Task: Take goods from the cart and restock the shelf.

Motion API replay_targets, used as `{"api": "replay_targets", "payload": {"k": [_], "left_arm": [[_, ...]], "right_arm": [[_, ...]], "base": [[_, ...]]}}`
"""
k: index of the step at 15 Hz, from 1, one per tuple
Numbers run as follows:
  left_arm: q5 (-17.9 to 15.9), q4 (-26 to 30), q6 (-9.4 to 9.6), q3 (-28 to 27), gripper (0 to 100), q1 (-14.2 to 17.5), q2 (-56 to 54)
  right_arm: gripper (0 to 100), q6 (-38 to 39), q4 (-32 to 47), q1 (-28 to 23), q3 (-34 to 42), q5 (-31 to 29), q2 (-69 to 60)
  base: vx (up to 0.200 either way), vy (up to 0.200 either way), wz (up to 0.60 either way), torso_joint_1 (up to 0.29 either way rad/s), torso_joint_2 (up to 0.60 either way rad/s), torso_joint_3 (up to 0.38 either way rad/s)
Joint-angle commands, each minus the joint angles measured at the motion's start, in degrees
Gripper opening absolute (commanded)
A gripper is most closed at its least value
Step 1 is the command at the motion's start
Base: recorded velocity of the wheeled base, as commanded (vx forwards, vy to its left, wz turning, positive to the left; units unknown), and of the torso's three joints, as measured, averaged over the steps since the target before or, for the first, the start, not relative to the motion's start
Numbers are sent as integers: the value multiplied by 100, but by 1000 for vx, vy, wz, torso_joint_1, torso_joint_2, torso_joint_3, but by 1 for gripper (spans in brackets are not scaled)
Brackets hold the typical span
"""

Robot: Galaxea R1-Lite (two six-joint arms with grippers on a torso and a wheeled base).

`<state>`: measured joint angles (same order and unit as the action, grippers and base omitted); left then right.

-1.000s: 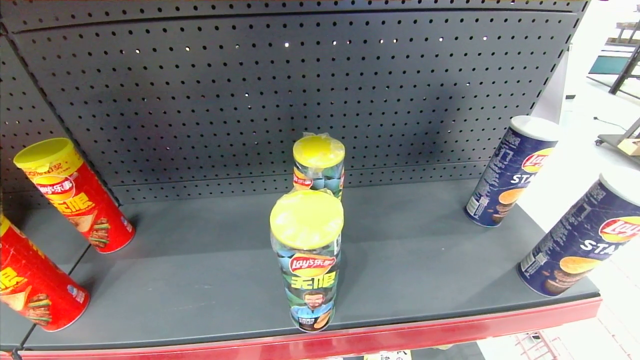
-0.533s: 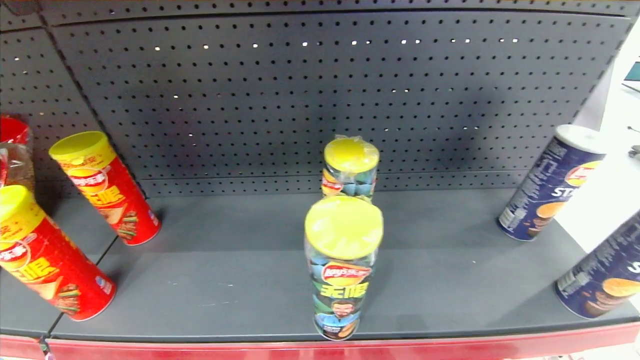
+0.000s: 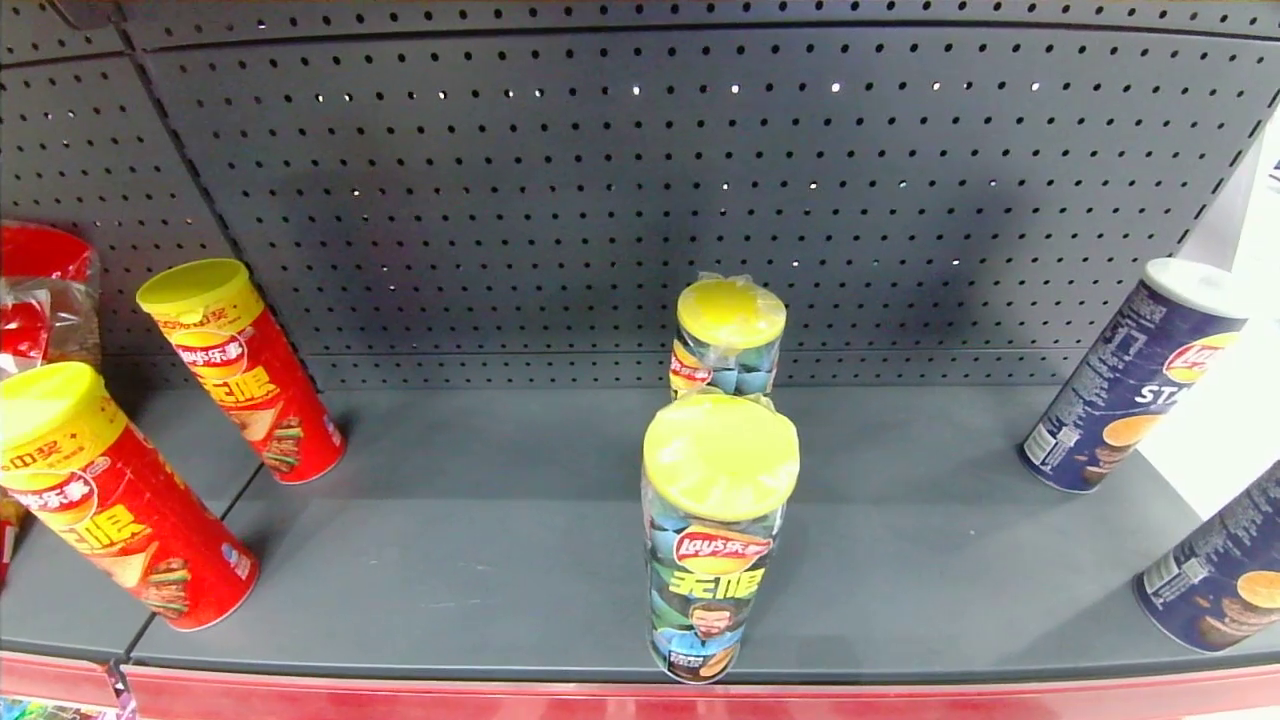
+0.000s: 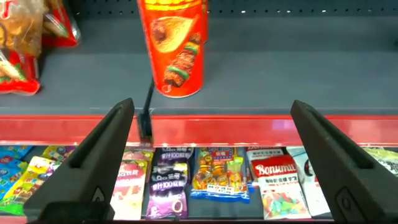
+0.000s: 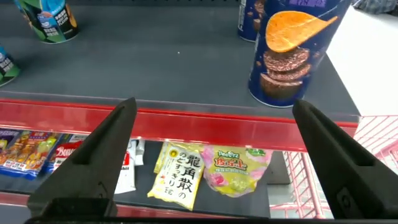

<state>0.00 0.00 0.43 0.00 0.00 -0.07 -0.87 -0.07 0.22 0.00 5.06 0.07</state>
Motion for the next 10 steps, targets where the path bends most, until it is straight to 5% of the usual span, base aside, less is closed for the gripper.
{"api": "replay_targets", "payload": {"k": [1,3,7,10], "left_arm": [[0,0,1,0,100,0,7],[0,0,1,0,100,0,7],[0,0,1,0,100,0,7],[0,0,-8,0,100,0,7]], "right_arm": [[100,-1,-1,-4,0,4,1],[100,-1,-1,-4,0,4,1],[100,-1,-1,-4,0,4,1],[100,-1,-1,-4,0,4,1]], "base": [[0,0,0,0,0,0],[0,0,0,0,0,0],[-200,0,0,7,7,1],[0,0,0,0,0,0]]}}
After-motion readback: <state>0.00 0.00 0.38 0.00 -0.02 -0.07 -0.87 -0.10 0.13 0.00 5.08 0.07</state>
